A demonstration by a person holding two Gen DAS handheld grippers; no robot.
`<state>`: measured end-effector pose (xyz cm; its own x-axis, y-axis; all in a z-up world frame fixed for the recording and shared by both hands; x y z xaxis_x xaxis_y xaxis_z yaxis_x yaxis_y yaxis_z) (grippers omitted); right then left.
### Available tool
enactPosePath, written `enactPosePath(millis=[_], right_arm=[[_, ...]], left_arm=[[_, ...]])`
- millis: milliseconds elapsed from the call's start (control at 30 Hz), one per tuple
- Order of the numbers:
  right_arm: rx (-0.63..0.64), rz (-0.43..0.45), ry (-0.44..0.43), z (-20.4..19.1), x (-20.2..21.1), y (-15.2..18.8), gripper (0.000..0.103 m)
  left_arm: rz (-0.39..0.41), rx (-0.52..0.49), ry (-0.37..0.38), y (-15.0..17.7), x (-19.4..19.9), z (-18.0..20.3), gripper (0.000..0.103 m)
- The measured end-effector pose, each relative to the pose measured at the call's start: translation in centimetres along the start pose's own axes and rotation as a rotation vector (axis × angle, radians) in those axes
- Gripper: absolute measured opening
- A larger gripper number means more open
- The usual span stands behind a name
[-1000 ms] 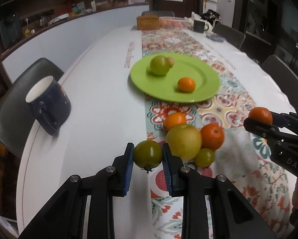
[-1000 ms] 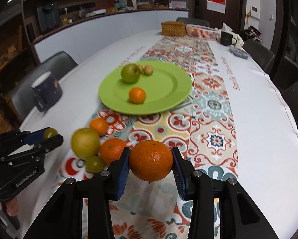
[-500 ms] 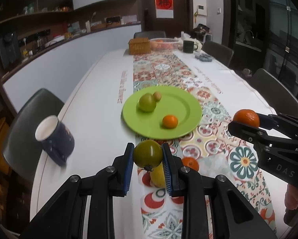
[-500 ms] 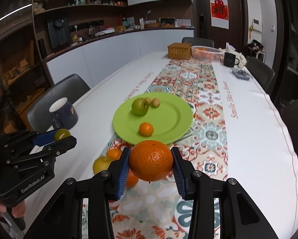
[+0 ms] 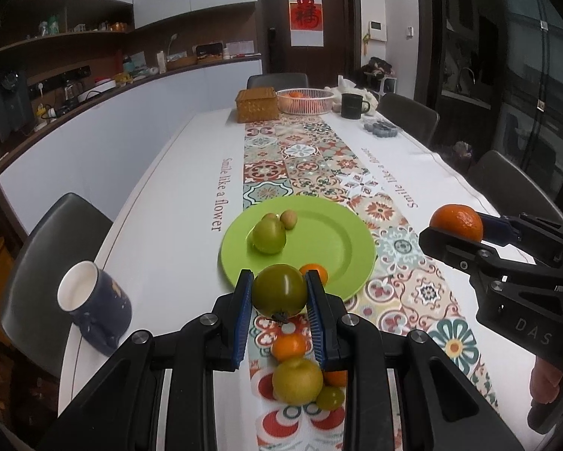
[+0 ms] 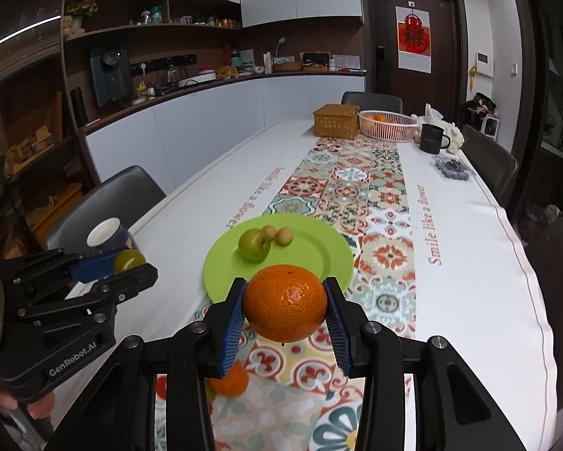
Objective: Organize fruits
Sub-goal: 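Carry the green fruit and orange over the green plate with both tools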
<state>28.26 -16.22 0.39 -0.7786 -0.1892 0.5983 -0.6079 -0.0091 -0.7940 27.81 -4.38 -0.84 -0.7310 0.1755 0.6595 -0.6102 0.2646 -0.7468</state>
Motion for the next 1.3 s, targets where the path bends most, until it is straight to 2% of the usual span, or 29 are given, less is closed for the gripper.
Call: enactPosePath(millis=[333, 600, 967, 1300], right_arm=[[-0.004, -0.012, -0.005, 0.3, -3.2, -1.8, 0.041], [0.005, -0.057, -0.013, 0.6, -7.8, -2.8, 0.041], [0.022, -0.125, -0.011, 1.1, -13.0, -2.2, 0.042], [0.001, -0.193, -0.012, 2.0, -16.5, -0.5, 0.042]], left_arm=[[-0.016, 0.036, 0.017, -1.8, -3.4, -1.1, 0.028], [-0.047, 0.037, 0.016, -2.4, -7.1, -2.1, 0.028], [-0.123, 0.065, 0.051, -1.6, -12.2, -3.1, 0.028], [-0.176, 0.031, 0.081, -0.7, -14.8, -2.6, 0.028]])
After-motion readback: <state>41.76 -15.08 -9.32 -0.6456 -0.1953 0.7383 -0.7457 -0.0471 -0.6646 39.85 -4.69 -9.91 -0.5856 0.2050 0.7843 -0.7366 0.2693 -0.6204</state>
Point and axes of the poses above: each gripper's, at about its wrist camera, not at the fingertips, and x roughly against the way its jaws point, z to its right, y to its underside, the point moved 7 cm from there along -x, roughly the way its jaws point, and after that the axes turned 3 degrees about -x, right-handed, at the moved point
